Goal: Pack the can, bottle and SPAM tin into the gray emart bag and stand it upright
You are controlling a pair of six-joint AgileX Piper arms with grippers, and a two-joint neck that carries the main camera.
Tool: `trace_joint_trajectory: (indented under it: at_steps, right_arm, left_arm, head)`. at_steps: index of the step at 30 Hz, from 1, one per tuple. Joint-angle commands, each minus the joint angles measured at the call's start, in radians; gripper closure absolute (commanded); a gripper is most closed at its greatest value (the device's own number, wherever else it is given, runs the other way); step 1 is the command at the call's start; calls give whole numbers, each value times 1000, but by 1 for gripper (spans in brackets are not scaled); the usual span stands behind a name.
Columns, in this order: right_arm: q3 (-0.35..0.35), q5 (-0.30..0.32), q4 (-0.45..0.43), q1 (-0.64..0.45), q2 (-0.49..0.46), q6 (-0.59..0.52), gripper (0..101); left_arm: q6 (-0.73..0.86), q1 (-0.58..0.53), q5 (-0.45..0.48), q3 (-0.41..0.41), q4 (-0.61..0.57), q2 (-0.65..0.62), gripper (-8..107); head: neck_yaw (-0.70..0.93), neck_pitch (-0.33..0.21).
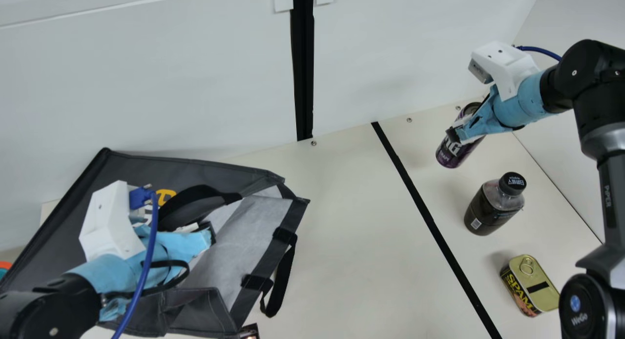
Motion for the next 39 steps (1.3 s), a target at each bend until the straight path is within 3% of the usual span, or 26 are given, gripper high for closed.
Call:
trace_joint_trajectory:
  at_steps: [1,39]
  right_arm:
    - [21,0,8,-1,-20,-14,101]
    - [374,0,86,46,-348,-317,101]
  left_arm:
    - [0,0,0,0,0,0,107]
    - [0,0,0,0,0,0,107]
  head:
    - [-1,-23]
    - [-1,-23]
